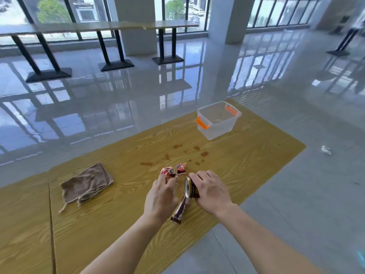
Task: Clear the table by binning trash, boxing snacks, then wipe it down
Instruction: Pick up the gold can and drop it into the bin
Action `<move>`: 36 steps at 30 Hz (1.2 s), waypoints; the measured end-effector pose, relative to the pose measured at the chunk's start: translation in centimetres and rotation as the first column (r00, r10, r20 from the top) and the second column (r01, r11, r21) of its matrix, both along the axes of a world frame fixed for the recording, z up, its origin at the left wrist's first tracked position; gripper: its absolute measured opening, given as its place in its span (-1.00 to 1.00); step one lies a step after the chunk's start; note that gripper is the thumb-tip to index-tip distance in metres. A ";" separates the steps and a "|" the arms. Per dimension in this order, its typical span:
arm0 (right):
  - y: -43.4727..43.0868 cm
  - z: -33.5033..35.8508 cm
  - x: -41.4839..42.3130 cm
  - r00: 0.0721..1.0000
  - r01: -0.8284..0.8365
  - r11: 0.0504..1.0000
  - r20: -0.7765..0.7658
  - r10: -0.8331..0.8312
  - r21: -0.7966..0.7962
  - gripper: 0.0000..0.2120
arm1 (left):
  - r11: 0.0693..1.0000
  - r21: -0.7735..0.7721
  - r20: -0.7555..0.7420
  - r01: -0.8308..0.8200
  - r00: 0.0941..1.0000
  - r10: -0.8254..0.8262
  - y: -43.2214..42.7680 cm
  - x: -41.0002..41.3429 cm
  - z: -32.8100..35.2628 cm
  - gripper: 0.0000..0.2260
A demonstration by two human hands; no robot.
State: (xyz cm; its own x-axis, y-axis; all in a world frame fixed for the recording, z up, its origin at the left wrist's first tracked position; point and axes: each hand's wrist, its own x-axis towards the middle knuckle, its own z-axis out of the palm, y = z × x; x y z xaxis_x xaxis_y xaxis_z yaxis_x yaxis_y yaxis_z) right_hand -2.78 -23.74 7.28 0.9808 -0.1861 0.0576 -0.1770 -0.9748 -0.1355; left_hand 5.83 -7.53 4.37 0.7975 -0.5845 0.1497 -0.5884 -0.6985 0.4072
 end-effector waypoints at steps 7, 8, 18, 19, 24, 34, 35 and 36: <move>-5.3 -0.4 -9.4 0.962 0.272 0.962 -0.029 -0.272 0.018 -0.38 | 0.971 0.019 -0.011 0.238 0.971 -0.238 -7.7 -5.3 -0.1 -0.90; -6.0 -0.5 -10.9 0.952 0.305 0.952 -0.028 -0.305 0.018 -0.41 | 0.963 0.018 -0.015 0.270 0.963 -0.270 -8.8 -6.4 0.0 -0.90; -13.1 -3.0 -26.4 0.830 0.557 0.829 -0.081 -0.553 0.044 -0.51 | 0.871 0.049 -0.066 0.490 0.871 -0.486 -19.3 -19.4 -1.6 -0.82; -13.7 -3.5 -28.0 0.817 0.574 0.817 -0.092 -0.569 0.052 -0.51 | 0.863 0.053 -0.071 0.503 0.864 -0.499 -20.2 -20.9 -1.9 -0.80; -16.7 -6.2 -35.8 0.769 0.634 0.768 -0.187 -0.611 0.095 -0.46 | 0.809 0.072 -0.126 0.583 0.810 -0.572 -24.1 -27.9 -3.8 -0.86; -20.0 -11.5 -47.3 0.600 0.795 0.590 -0.331 -0.728 0.144 -0.51 | 0.684 0.133 -0.256 0.717 0.692 -0.675 -30.5 -37.3 -8.9 -0.72; -20.2 -12.0 -48.0 0.578 0.812 0.566 -0.340 -0.742 0.144 -0.52 | 0.666 0.136 -0.265 0.733 0.675 -0.689 -31.2 -37.9 -9.5 -0.71; -20.4 -12.5 -48.6 0.555 0.828 0.541 -0.349 -0.755 0.146 -0.53 | 0.648 0.136 -0.270 0.749 0.658 -0.703 -31.8 -38.4 -10.0 -0.71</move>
